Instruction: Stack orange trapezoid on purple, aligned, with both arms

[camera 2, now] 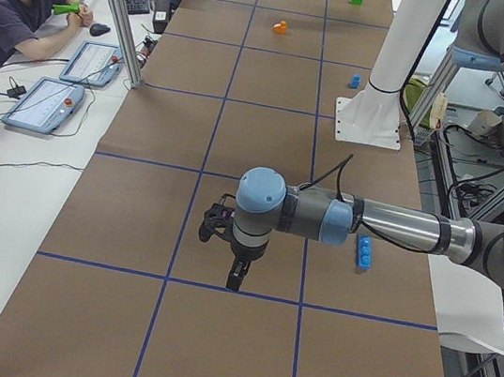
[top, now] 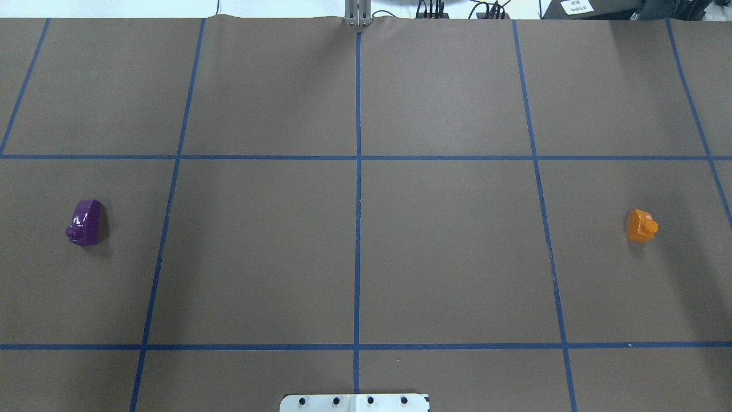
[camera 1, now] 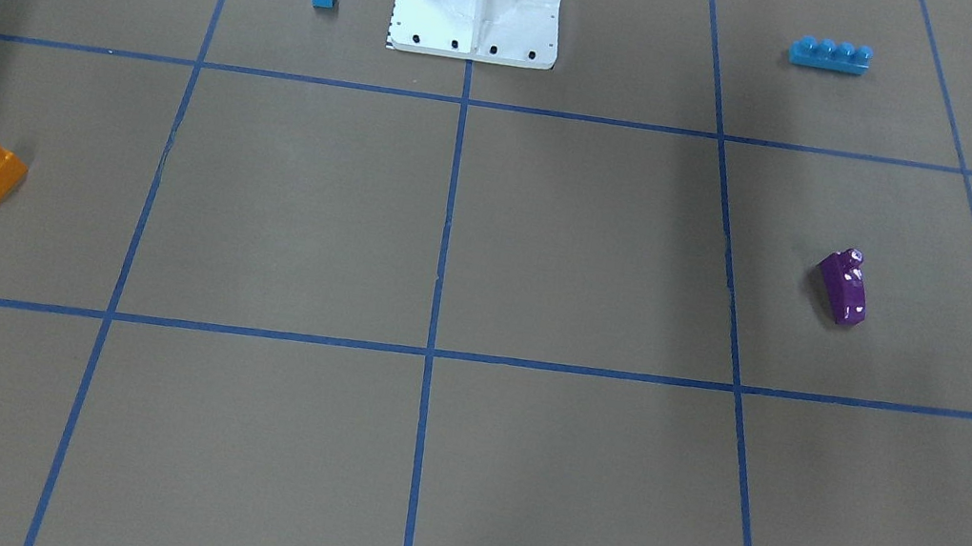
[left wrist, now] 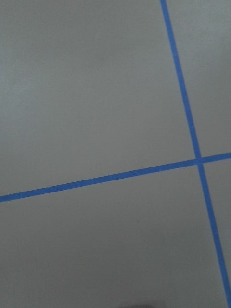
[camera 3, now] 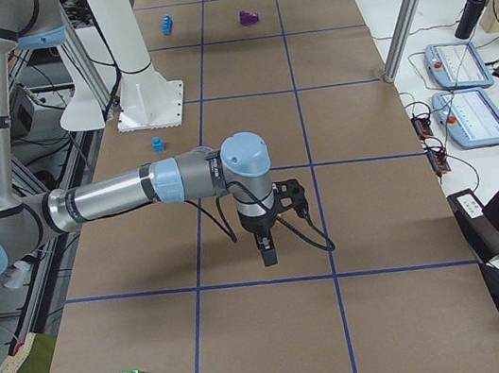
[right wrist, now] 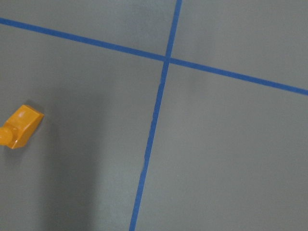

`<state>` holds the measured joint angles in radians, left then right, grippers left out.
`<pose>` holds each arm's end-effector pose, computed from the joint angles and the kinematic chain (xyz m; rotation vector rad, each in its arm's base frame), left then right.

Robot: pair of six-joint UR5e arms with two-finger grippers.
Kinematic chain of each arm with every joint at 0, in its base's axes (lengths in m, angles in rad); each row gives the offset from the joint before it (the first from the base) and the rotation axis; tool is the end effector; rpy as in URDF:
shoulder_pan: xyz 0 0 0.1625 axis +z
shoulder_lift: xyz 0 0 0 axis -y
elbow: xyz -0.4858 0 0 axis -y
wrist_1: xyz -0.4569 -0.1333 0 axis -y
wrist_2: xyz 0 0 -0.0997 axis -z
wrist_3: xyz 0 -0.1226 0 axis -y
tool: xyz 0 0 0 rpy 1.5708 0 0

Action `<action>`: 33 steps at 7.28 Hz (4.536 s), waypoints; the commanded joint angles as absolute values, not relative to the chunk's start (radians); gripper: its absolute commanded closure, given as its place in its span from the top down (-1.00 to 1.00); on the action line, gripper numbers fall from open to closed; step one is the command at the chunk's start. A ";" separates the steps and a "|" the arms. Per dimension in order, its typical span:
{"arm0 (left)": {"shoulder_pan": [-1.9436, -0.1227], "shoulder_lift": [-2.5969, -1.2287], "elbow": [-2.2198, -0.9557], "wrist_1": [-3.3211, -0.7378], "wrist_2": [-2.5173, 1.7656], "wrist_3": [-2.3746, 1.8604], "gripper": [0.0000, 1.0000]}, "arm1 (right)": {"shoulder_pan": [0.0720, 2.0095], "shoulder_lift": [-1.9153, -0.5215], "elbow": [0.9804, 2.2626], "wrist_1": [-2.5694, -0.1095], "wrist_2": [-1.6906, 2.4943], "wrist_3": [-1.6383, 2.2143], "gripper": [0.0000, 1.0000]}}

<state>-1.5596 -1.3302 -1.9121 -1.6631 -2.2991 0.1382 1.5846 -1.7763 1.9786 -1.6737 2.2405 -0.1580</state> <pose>-0.0466 -0.4548 0.6590 0.2305 0.7141 0.2126 0.0635 -0.4564 0.6320 0.1529 -0.6593 -0.1719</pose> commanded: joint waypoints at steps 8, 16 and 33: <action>-1.279 -1.384 -1.829 -2.130 -2.375 -0.494 1.00 | 1.450 -1.718 1.907 -1.278 2.365 0.032 1.00; -0.810 -1.439 -1.766 -2.278 -1.936 -1.029 0.97 | 1.443 -1.724 1.905 -1.276 2.365 0.029 1.00; -0.770 -1.794 -1.763 -1.966 -1.921 -1.005 -1.00 | 1.439 -1.724 1.888 -1.278 2.364 0.034 1.00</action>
